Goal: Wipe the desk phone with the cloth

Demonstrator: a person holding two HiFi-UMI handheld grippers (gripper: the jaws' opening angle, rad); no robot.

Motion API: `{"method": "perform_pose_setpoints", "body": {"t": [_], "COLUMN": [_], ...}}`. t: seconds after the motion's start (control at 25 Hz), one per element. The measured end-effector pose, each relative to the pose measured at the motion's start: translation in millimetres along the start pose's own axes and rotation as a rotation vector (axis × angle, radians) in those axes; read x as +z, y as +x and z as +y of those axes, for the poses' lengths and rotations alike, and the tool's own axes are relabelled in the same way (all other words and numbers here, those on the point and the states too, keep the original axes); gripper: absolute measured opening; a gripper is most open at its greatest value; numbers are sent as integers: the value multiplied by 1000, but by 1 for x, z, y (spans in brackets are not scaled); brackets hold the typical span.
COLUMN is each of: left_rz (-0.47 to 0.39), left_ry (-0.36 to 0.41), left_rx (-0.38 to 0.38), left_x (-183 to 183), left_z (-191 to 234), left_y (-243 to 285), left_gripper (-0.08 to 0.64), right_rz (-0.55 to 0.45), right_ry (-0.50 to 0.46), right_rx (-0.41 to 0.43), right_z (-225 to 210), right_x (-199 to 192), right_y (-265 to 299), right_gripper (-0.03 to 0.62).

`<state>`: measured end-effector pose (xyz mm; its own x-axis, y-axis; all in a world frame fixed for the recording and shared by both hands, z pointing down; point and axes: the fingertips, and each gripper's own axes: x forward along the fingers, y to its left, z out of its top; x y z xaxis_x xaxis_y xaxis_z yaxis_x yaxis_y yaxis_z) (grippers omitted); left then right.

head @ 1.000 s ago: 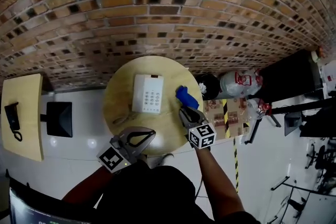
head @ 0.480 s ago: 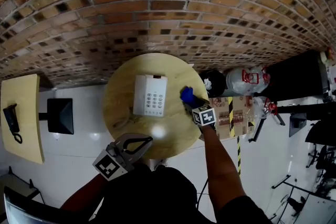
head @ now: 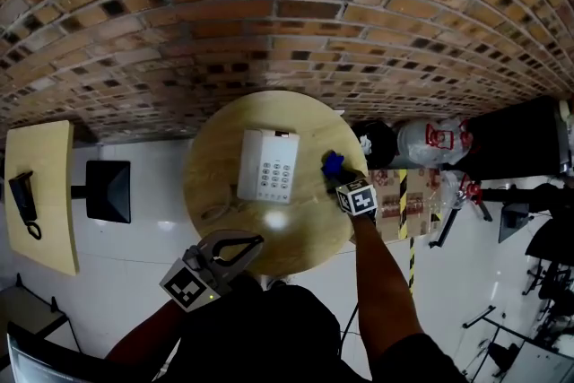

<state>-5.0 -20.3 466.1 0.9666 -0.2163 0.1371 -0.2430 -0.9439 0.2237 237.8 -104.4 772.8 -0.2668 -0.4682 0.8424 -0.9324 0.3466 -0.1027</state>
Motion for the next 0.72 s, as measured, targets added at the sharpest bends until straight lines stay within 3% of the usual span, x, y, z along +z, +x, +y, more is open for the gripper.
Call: {"method": "perform_pose_setpoints", "body": {"t": [0.16, 0.2, 0.28, 0.4, 0.56, 0.72], "left_rz": [-21, -28, -26, -19, -31, -21], "left_ry": [101, 91, -10, -38, -55, -4], "left_rx": [-33, -31, 3, 25, 61, 73], "left_x": [6, 7, 4, 3, 3, -3], "left_z": [-3, -4, -3, -2, 3, 8], "left_y": [2, 2, -1, -8, -19, -33], "left_gripper": [-6, -8, -6, -8, -8, -8], "right_rz": [-122, -158, -222, -286, -269, -218], "right_ry": [-50, -75, -122, -189, -290, -337], "right_rx": [56, 73, 103, 149, 192, 192], "right_z": [21, 28, 44, 71, 98, 106], "right_x": [44, 61, 98, 150, 187, 191], "right_y": [-16, -20, -26, -23, 4, 32], "right_gripper": [60, 60, 60, 60, 60, 60]}}
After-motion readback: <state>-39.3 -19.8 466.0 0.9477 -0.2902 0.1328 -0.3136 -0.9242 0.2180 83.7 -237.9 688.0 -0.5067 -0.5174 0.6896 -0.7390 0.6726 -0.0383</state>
